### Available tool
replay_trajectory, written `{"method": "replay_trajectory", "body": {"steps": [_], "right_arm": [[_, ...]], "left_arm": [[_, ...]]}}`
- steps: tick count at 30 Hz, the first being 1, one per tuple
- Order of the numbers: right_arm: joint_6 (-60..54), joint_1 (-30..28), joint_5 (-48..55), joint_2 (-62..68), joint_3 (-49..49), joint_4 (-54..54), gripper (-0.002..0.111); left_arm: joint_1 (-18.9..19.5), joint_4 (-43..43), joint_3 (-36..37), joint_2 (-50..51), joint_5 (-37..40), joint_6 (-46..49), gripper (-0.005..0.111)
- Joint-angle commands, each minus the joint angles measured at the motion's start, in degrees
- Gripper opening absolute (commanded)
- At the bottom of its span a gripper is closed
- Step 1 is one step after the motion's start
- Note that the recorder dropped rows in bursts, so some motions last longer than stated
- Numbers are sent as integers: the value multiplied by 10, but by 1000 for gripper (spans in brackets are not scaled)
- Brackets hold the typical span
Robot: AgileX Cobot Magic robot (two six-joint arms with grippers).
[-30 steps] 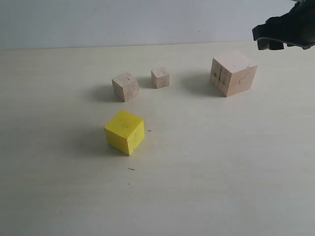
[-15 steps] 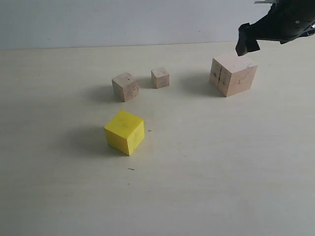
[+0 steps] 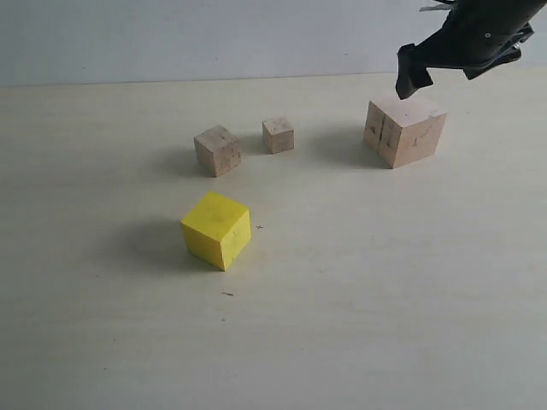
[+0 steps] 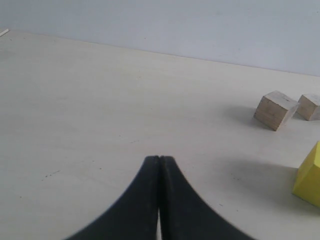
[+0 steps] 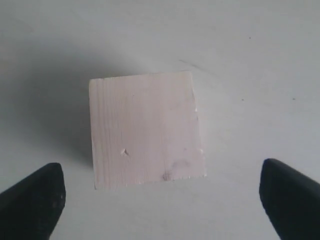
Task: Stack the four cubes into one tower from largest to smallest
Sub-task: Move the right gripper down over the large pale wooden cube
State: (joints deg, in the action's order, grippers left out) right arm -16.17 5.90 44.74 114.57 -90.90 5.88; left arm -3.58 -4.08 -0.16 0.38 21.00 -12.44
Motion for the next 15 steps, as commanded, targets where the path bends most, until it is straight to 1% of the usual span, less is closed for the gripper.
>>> {"method": "replay_trajectory", "body": {"steps": [1, 11, 15], "right_arm": [[-2, 1, 13, 31, -30, -5, 105], [-3, 1, 13, 75, -58, -5, 105], [-5, 13, 10, 86, -64, -11, 105]], "left_arm": [[3, -1, 2, -4, -1, 2, 0], [3, -1, 2, -4, -1, 2, 0], [3, -1, 2, -4, -1, 2, 0]]}}
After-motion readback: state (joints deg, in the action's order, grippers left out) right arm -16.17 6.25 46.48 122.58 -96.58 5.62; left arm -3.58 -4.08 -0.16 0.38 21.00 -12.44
